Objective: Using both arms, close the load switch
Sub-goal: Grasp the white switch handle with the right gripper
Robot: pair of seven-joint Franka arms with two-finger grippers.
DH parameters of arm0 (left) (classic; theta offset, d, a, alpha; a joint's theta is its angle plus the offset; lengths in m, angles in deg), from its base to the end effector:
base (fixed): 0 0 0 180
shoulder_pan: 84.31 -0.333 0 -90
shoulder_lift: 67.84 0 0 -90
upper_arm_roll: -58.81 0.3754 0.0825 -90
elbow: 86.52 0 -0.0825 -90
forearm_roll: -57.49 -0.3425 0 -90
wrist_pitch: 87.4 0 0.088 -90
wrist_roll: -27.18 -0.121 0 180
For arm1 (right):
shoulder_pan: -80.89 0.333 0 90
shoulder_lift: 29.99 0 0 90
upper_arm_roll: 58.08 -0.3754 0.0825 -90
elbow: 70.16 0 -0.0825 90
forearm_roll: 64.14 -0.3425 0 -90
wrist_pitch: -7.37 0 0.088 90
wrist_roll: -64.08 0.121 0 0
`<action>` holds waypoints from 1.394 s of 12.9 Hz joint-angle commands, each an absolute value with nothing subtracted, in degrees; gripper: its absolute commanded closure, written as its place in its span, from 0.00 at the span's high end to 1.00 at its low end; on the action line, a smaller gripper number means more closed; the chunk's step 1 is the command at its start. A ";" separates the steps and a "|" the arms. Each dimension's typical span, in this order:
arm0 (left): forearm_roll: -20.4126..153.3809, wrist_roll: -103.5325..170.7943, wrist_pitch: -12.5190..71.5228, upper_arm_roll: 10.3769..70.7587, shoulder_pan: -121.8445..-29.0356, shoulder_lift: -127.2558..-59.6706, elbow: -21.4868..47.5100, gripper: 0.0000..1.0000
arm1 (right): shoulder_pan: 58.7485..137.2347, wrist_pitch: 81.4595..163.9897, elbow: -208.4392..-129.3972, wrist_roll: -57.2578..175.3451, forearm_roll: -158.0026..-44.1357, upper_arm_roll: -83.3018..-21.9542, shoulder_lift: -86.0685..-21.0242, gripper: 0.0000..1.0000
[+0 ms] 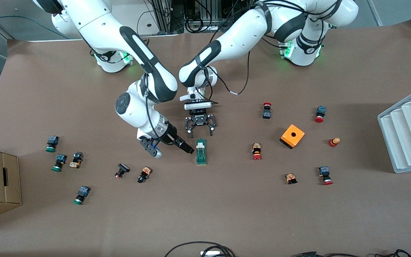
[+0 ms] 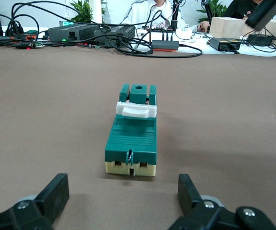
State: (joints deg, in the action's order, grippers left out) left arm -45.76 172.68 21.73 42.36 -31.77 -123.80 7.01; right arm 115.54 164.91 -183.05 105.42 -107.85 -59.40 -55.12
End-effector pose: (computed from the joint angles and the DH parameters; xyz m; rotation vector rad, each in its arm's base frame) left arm 0.3538 -0.5881 0.1250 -2.5729 -0.1659 -1.7341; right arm 0.5336 0.3554 0.3471 -2.4363 0.9748 0.0130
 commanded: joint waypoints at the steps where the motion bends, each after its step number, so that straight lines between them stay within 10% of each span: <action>1: -45.52 175.10 24.58 42.19 -31.14 -127.87 4.35 1.00 | 118.06 169.34 -183.98 104.86 -109.92 -59.04 -56.18 0.99; 18: -45.52 175.01 24.58 42.19 -31.23 -127.87 4.35 1.00 | 124.22 179.19 -185.30 104.86 -116.52 -59.13 -61.02 0.62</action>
